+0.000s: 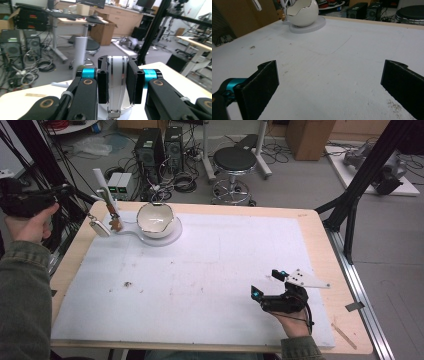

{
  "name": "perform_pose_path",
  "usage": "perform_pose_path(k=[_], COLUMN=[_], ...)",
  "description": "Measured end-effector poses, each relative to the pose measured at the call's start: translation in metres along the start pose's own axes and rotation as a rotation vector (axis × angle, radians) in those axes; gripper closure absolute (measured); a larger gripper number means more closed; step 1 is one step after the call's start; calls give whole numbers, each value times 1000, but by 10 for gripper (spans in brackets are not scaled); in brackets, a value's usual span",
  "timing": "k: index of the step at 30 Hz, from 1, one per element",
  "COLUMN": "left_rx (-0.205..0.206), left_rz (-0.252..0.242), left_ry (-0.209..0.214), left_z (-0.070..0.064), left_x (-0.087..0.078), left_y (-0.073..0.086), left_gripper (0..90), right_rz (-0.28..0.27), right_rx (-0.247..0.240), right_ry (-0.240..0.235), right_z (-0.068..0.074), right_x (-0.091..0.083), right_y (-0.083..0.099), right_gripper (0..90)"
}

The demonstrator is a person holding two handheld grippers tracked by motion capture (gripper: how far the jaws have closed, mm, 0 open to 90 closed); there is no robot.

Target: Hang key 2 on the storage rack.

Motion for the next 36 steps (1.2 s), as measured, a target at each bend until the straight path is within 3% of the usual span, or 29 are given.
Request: perform_pose_path(k=[10,15,28,36], left_rx=[-24,-39,-39,-64], left_rz=[13,-10,42,31], left_ry=[-53,-68,-149,-206], left_z=[27,37,62,79], left_x=[6,12,34,33], left_y=[1,1,-2,-3], left_gripper=[739,739,739,739], right_rz=[7,2,1,7], right_rx=[-4,7,3,10], right_ry=[-5,-3,-2,4], right_z=[0,-1,-4,-7], right_x=[2,0,0,-1], right_y=[2,1,2,5], right_gripper=[5,4,4,4])
Point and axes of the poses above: each handheld gripper's, and its own axes: x roughly forward along the jaws, y roughly out of its underside, z roughly to its left, the point moved 4 cm from there along x, roughly forward along the jaws, and after that the axes turned 12 degrees about y, right-handed, at the moved point
